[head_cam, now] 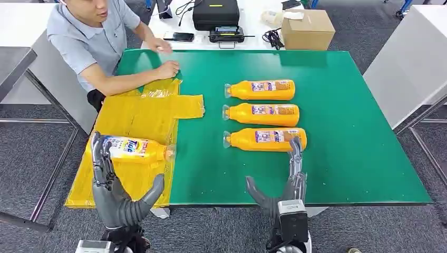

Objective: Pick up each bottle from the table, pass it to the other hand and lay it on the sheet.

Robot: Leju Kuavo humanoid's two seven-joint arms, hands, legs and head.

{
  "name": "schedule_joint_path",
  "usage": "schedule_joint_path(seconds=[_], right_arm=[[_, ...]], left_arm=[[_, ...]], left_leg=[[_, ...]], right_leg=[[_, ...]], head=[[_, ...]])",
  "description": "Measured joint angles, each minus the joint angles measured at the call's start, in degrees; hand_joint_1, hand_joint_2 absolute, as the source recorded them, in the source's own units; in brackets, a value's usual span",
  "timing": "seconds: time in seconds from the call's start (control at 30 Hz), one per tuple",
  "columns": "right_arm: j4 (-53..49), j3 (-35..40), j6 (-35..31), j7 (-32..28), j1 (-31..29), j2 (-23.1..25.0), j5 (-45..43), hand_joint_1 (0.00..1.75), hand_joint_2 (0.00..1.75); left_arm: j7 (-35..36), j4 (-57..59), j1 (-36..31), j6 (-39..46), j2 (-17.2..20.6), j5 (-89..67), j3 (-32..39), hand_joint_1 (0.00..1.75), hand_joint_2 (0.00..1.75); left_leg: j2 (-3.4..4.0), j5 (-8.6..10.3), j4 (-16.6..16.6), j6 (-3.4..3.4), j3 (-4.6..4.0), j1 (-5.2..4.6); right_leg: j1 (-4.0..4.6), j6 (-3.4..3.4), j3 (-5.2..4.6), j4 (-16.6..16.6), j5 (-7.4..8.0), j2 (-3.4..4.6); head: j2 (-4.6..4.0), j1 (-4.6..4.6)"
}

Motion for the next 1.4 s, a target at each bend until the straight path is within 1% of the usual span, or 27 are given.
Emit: schedule_joint_path(seconds=[0.17,1.4], right_arm=[[-1.09,0.20,0.57,0.07,-0.33,0.28,1.92,0.00,1.75],[-1.18,0.33,1.79,0.26,-0.94,0.61,2.07,0.00,1.75]], left_arm=[[0.00,0.00,-0.39,0.04,0.00,-1.09,0.50,0.00,1.75],[0.02,0.00,-0.93,1.03,0.04,-2.23,2.86,0.00,1.75]], left_leg=[[0.00,0.00,0.00,0.00,0.00,0.02],[-0.01,-0.01,0.00,-0.01,-0.01,0.02]], right_leg=[[0.02,0.00,0.00,0.00,-0.01,0.00],[0.01,-0.01,-0.01,0.00,-0.01,0.00]], head=[[0.00,0.00],[0.00,0.00]])
